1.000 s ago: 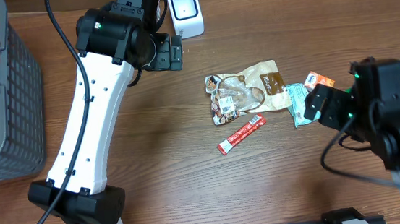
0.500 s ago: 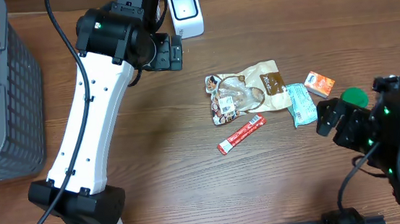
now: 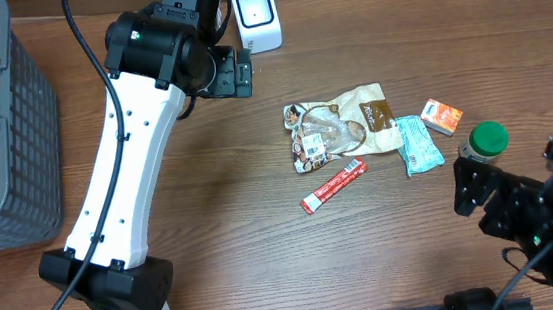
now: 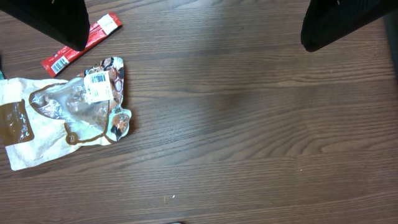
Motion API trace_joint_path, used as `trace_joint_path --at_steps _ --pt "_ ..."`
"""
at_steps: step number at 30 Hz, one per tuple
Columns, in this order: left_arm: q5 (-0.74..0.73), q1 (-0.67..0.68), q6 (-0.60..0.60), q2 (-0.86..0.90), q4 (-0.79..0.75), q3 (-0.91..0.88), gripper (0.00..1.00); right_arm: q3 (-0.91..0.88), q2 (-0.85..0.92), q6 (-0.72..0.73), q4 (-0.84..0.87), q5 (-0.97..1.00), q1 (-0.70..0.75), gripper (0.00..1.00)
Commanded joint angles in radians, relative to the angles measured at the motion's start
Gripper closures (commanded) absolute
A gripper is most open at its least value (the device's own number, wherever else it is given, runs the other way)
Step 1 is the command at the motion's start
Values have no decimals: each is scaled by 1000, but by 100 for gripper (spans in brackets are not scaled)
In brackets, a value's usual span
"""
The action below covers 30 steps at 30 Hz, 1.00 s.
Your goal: Scan the item barcode
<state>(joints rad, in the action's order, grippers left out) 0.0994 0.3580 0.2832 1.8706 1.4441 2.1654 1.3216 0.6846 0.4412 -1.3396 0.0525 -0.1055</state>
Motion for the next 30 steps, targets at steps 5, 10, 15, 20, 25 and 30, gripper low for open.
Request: trace_joint_path --at_steps 5,10,15,20,25,30 --pt "12 2 12 8 -2 3 0 5 -120 4 -2 10 -10 0" --pt "12 2 13 8 -2 3 0 5 -179 4 -2 10 -13 0" --pt "12 2 13 8 -2 3 0 5 -260 4 -3 10 -13 0" --pt "12 2 12 8 -2 3 0 5 -351 4 -4 10 -14 0" --pt "12 2 12 8 -2 3 0 5 -395 4 -11 10 -24 0" --pt "12 2 12 8 -2 3 0 2 -399 4 -60 10 -24 0"
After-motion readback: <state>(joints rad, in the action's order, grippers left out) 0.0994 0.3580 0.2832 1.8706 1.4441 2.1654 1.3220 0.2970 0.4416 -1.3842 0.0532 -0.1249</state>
